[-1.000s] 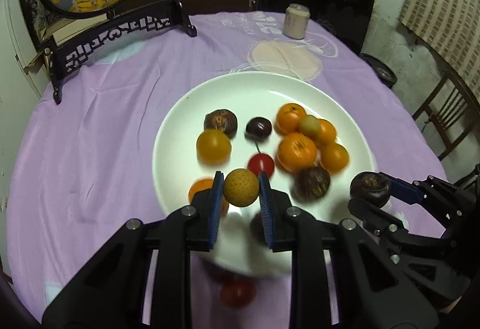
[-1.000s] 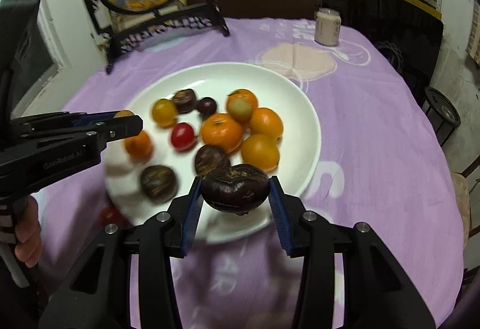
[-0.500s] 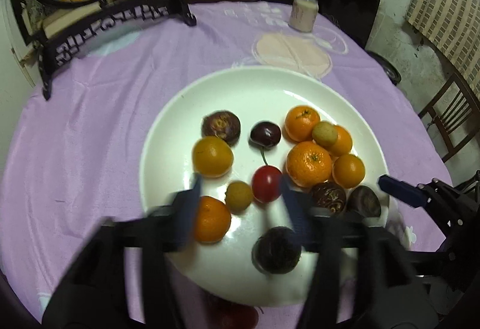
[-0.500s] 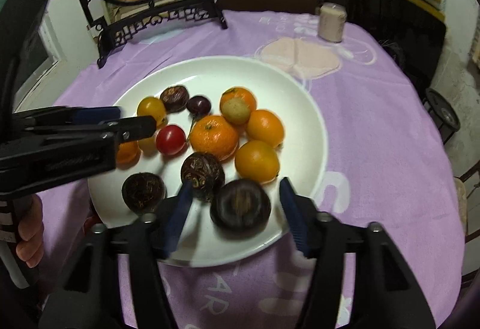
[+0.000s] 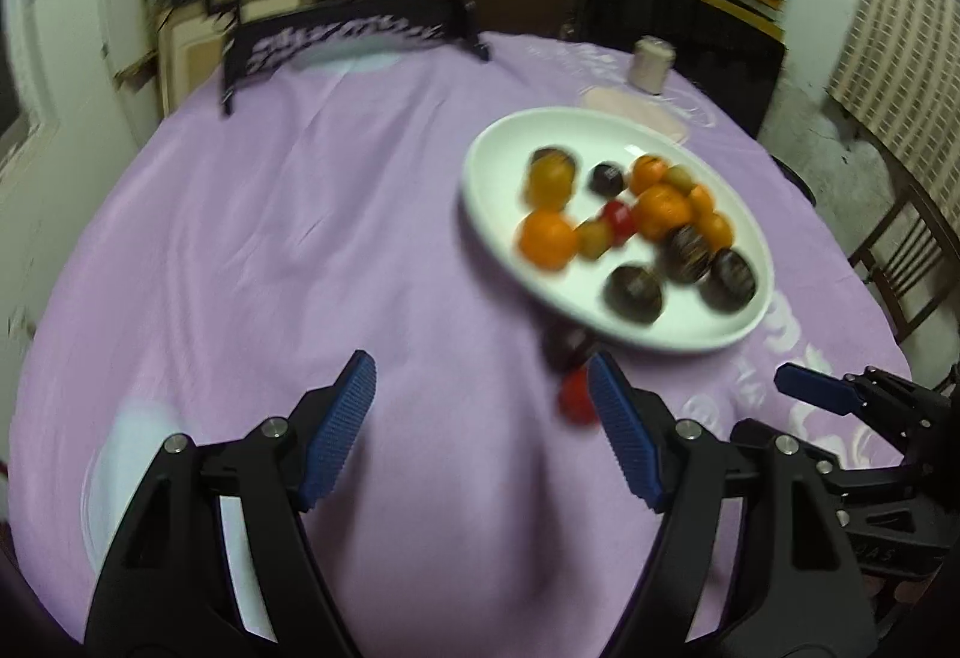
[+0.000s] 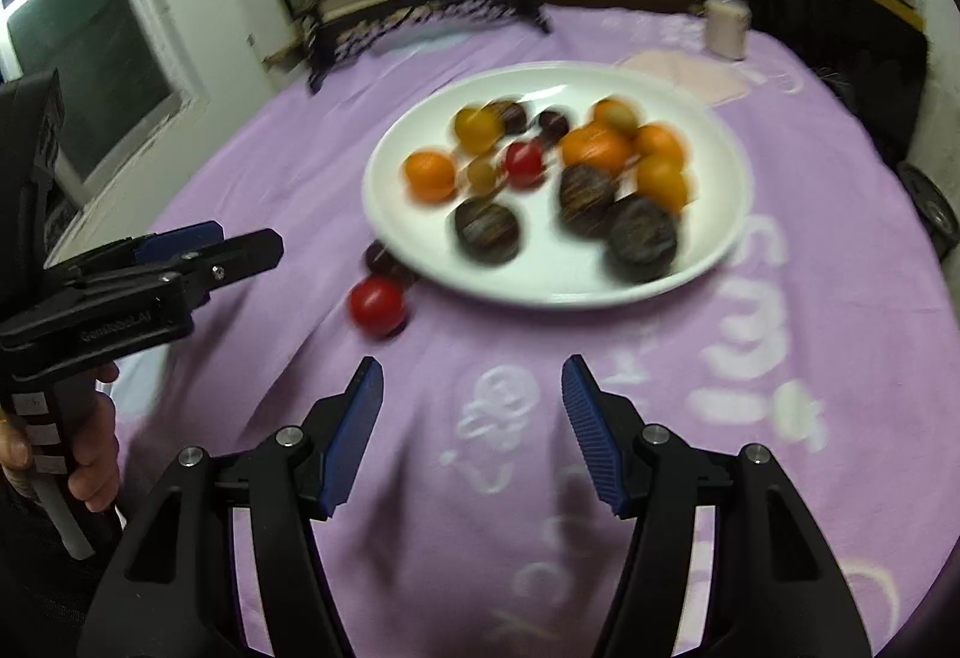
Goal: Organize fruits
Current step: 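Grasp a red tomato with the right tool while the left tool grasps a dark cherry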
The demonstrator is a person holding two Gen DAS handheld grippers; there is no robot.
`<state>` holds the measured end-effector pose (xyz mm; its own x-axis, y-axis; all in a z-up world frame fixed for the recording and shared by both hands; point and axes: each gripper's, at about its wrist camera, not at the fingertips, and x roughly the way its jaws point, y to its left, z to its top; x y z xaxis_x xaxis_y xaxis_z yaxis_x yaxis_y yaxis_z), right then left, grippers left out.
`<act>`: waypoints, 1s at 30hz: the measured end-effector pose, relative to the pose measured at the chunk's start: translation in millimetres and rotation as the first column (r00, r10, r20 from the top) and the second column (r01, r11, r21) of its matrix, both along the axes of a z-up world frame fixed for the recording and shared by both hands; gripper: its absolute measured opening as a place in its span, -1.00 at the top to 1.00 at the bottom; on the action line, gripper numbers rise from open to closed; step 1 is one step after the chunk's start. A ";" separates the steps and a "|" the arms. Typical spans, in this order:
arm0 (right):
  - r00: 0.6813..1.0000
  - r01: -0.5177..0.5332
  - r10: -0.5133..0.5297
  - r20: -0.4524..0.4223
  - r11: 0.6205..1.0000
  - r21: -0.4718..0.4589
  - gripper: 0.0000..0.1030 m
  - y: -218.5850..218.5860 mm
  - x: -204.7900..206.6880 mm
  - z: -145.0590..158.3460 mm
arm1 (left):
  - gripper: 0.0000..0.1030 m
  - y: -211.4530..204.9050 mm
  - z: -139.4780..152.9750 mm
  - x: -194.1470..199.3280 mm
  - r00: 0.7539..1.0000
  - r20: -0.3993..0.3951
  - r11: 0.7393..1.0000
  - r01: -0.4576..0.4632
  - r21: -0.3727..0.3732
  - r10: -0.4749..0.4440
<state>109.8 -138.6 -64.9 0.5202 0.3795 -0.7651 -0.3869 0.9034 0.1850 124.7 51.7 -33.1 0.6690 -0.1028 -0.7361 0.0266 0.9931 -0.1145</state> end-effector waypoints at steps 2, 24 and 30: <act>0.999 -0.040 0.040 0.007 0.999 0.000 -0.21 19.9 -3.9 -3.9 | -0.46 14.7 -3.0 -6.1 1.000 -0.006 1.000 -0.024 -0.015 0.024; 0.998 -0.054 0.052 -0.036 0.998 -0.041 0.37 54.3 23.0 -24.4 | -0.46 30.2 -3.0 -16.8 1.000 -0.003 0.999 -0.008 -0.033 0.008; 0.999 0.014 -0.015 -0.031 0.999 -0.032 0.37 9.9 -0.6 -21.5 | -0.46 -15.6 -13.4 -4.4 0.997 -0.040 0.998 0.067 0.015 -0.066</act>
<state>109.2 -128.7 -86.4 0.5012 0.3475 -0.7925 -0.3679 0.9145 0.1683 120.3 36.1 -46.5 0.6317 -0.1338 -0.7636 0.0888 0.9910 -0.1002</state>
